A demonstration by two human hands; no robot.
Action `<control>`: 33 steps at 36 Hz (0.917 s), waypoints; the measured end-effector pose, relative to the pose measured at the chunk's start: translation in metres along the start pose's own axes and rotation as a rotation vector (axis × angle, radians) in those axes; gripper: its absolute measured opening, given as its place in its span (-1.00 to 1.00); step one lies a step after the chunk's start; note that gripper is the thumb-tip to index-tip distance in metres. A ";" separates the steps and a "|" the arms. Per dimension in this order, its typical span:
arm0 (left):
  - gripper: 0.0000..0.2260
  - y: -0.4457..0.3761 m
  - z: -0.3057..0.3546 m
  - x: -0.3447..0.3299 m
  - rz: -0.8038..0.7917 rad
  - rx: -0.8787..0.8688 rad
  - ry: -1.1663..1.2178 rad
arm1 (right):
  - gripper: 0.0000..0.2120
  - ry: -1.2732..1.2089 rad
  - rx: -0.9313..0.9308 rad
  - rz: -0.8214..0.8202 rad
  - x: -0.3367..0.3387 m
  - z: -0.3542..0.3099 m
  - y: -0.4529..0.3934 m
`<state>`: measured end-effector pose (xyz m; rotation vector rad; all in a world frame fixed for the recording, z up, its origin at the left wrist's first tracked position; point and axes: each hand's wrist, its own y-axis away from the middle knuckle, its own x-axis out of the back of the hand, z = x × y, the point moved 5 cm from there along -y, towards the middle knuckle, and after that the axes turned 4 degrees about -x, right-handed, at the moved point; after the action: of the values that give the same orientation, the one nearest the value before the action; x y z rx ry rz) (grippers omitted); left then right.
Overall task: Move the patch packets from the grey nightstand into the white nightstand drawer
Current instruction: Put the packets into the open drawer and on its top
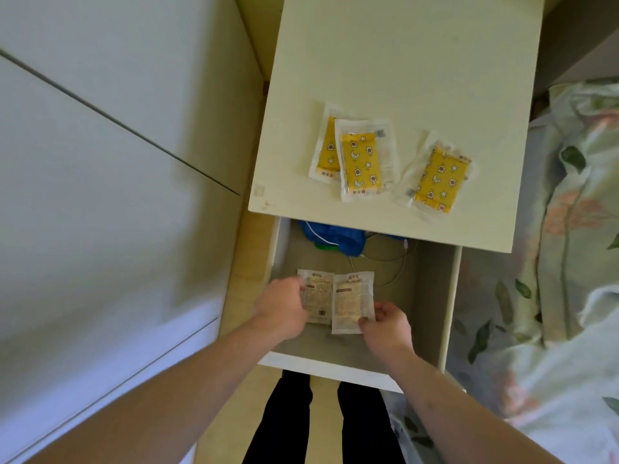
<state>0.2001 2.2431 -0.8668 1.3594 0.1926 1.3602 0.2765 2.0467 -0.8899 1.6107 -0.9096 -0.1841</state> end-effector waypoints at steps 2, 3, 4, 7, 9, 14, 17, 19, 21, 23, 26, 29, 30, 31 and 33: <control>-0.64 0.010 -0.001 0.026 0.065 -0.093 -0.020 | -0.70 0.042 -0.003 -0.025 -0.009 -0.005 -0.002; -0.68 0.014 -0.003 0.038 0.125 -0.140 -0.045 | -0.71 0.058 -0.008 -0.038 -0.014 -0.008 -0.002; -0.72 0.018 -0.007 0.048 0.187 -0.171 -0.053 | -0.75 0.076 -0.010 -0.047 -0.020 -0.010 -0.004; -0.82 0.025 -0.027 0.067 0.316 -0.201 0.002 | -0.81 0.120 -0.015 -0.052 -0.038 -0.014 -0.011; -0.83 0.027 -0.041 0.072 0.369 -0.209 0.037 | -0.81 0.143 -0.018 -0.062 -0.052 -0.016 -0.016; -0.77 0.028 -0.076 0.066 0.432 -0.092 0.186 | -0.77 0.334 0.000 -0.068 -0.079 -0.017 -0.026; -0.76 0.028 -0.091 0.058 0.451 -0.030 0.249 | -0.77 0.587 0.056 -0.063 -0.089 -0.020 -0.025; -0.78 0.029 -0.099 0.055 0.468 0.017 0.285 | -0.78 0.692 0.096 -0.046 -0.093 -0.023 -0.025; -0.80 0.029 -0.105 0.053 0.472 0.053 0.305 | -0.74 0.669 0.104 -0.040 -0.095 -0.026 -0.028; -0.81 0.028 -0.109 0.051 0.465 0.069 0.314 | -0.58 0.595 0.088 -0.037 -0.096 -0.029 -0.033; -0.82 0.025 -0.111 0.052 0.460 0.068 0.320 | -0.46 0.488 0.036 -0.053 -0.098 -0.032 -0.040; -0.81 0.022 -0.109 0.057 0.464 0.047 0.321 | -0.51 0.370 -0.022 -0.089 -0.103 -0.034 -0.042; -0.81 0.021 -0.108 0.059 0.465 0.035 0.317 | -0.54 0.342 -0.025 -0.100 -0.105 -0.034 -0.042; -0.81 0.020 -0.107 0.061 0.466 0.020 0.311 | -0.57 0.328 -0.027 -0.113 -0.107 -0.035 -0.041; -0.81 0.019 -0.103 0.065 0.469 -0.010 0.298 | -0.57 0.320 -0.027 -0.151 -0.114 -0.033 -0.040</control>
<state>0.1317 2.3439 -0.8476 1.2315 0.0644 1.9550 0.2365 2.1443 -0.9574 1.6274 -0.5384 -0.0405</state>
